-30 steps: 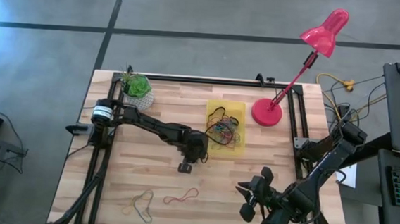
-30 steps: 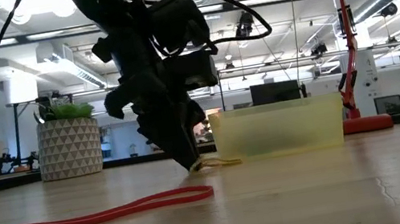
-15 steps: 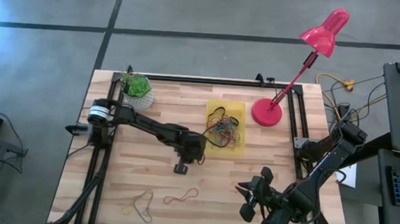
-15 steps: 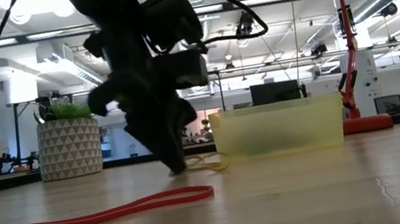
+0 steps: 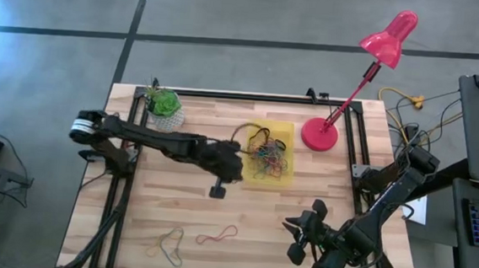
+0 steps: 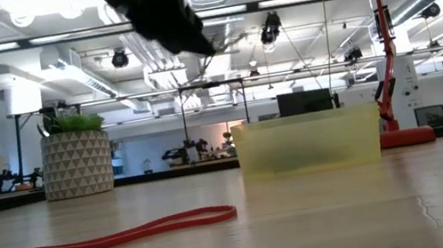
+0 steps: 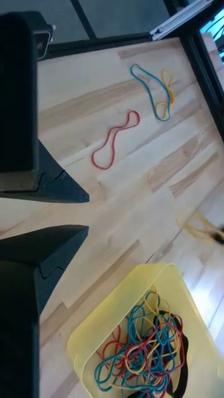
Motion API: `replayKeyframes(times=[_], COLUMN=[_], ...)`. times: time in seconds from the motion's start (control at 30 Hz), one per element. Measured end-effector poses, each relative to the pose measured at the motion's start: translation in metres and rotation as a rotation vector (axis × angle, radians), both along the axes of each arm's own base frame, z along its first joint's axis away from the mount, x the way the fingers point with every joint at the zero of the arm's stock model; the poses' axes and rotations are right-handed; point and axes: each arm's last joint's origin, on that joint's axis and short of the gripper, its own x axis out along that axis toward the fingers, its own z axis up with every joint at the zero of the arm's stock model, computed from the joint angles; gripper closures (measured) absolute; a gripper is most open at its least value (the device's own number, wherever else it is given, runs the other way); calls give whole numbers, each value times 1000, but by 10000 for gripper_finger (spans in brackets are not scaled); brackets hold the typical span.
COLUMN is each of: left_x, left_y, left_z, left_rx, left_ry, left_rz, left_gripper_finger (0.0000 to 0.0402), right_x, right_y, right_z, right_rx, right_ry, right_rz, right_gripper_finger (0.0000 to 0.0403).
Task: Pick and place rubber bands into bin
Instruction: Put the top yellow rubber band into the bin
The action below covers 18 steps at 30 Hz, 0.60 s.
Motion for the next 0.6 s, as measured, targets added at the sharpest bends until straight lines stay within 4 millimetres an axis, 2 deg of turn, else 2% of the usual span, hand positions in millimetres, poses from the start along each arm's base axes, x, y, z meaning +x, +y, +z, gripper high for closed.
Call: replayKeyframes(times=[0.13, 0.27, 0.5, 0.6], left_x=[3, 14, 40, 51], left_y=[9, 23, 53, 66], left_z=[20, 28, 25, 17], left_rx=[13, 13, 38, 42], left_ry=[-148, -217, -224, -207], left_rz=[52, 94, 157, 184], left_gripper_finger=[401, 401, 401, 401], right_x=[0, 0, 0, 1], right_y=[0, 0, 0, 1], right_z=[0, -1, 0, 0], right_rx=[-1, 0, 16, 22], right_ry=[0, -1, -13, -19], right_rz=[-1, -2, -11, -12], right_gripper_finger=[344, 344, 344, 344])
